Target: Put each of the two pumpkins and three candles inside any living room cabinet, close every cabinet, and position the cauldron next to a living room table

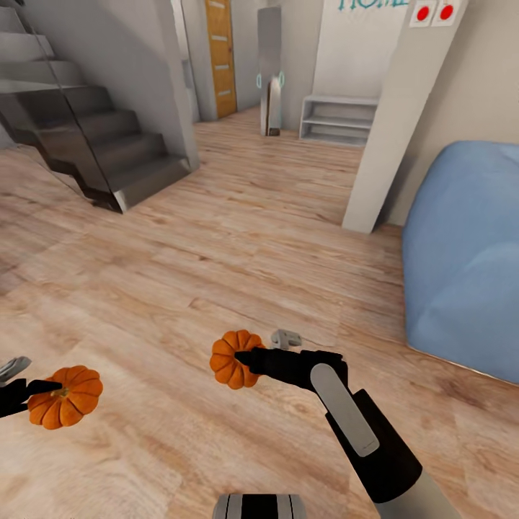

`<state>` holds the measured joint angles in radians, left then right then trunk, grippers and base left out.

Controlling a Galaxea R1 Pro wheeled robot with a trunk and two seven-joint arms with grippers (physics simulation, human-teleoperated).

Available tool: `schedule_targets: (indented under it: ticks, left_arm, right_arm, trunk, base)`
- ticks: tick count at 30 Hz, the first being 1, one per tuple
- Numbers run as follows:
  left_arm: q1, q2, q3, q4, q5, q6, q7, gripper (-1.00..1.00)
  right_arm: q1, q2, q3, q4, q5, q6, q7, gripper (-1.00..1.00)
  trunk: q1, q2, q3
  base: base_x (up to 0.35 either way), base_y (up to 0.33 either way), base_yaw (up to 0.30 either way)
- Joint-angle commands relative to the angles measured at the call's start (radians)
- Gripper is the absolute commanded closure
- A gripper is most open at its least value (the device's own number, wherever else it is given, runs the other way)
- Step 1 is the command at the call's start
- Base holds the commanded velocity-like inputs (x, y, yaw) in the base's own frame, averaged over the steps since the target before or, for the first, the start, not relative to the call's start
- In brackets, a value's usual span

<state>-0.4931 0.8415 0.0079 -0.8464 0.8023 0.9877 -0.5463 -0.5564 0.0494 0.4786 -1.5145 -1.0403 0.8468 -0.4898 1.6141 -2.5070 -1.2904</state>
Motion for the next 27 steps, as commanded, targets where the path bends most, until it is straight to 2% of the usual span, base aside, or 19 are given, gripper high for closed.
schedule_targets:
  ticks: [1,19,27]
  left_arm:
    - [-0.001,0.0,0.001,0.001,-0.003,0.005,-0.004,1.0]
    - [-0.001,0.001,0.001,0.0,-0.005,0.005,-0.004,1.0]
    - [-0.001,0.001,0.001,0.0,-0.005,0.005,-0.004,1.0]
  right_arm:
    - [0.0,-0.001,-0.001,-0.002,-0.01,0.0,-0.008,1.0]
    - [0.0,-0.002,-0.003,-0.005,-0.008,-0.013,0.016,1.0]
    - [0.0,-0.001,0.001,-0.004,-0.009,-0.003,0.016,1.0]
  trunk:
    - [-0.001,0.0,0.002]
    - [-0.009,0.004,0.068]
    - [-0.012,0.006,0.088]
  base:
    - [0.0,0.0,0.155]
    - [0.0,0.0,0.017]
    - [0.0,0.0,0.057]
